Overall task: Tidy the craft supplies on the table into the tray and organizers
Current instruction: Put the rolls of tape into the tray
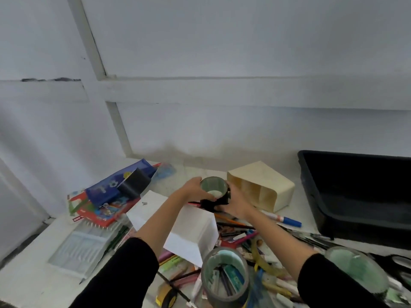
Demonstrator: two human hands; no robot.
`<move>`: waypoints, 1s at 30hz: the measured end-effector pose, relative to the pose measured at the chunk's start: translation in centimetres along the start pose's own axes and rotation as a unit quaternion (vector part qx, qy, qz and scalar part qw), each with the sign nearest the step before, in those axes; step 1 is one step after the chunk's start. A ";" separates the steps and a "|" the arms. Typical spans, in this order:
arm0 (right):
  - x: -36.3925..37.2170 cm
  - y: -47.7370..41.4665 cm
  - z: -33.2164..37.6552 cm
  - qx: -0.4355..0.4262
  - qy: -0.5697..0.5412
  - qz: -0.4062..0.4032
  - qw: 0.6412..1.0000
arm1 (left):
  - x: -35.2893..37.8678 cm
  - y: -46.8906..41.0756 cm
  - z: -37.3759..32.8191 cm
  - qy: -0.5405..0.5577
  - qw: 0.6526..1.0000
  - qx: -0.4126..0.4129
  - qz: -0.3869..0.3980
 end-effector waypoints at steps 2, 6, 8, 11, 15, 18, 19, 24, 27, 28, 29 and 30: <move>-0.3 0.0 0.3 -0.008 -0.007 -0.013 1.000 | -0.2 -0.3 -0.1 -0.003 1.000 0.026 -0.007; -2.0 0.0 1.9 -0.041 0.023 -0.039 0.998 | -2.5 0.6 -1.4 0.066 0.992 0.083 -0.066; -4.2 0.0 3.7 -0.057 0.016 -0.077 0.995 | -4.3 1.5 -3.3 0.105 0.983 0.125 -0.088; -8.7 0.7 6.2 -0.087 -0.011 -0.146 0.985 | -6.6 3.0 -7.8 0.147 0.966 0.180 -0.110; -16.1 2.6 8.1 -0.116 0.001 -0.232 0.966 | -6.6 4.8 -15.2 0.220 0.939 0.246 -0.095; -21.5 4.4 7.3 -0.110 0.019 -0.262 0.958 | -3.8 5.2 -20.5 0.250 0.926 0.275 -0.064; -23.1 5.0 6.7 -0.102 0.023 -0.267 0.958 | -2.4 5.1 -22.0 0.251 0.924 0.282 -0.051; -29.0 8.0 1.2 -0.059 0.018 -0.284 0.957 | 5.1 4.4 -28.5 0.216 0.930 0.296 -0.005; -31.4 9.2 -3.4 -0.018 0.010 -0.295 0.955 | 9.9 2.7 -30.7 0.230 0.940 0.252 0.007; -31.9 9.5 -4.9 -0.003 0.017 -0.296 0.955 | 11.6 2.1 -31.0 0.229 0.944 0.236 0.006; -32.6 9.5 -6.5 0.011 0.024 -0.296 0.955 | 13.1 1.3 -31.4 0.231 0.947 0.222 0.000; -32.8 9.6 -7.9 0.025 0.031 -0.292 0.956 | 14.4 0.5 -31.4 0.236 0.947 0.217 -0.011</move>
Point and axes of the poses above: each hand's wrist, its own y-axis away from the middle knuckle, its own x-axis out of the palm, z = x × y, the point moved 7 cm from there along -y, towards the middle knuckle, and after that the axes turned 10 degrees about -x, right-handed, at the moved point
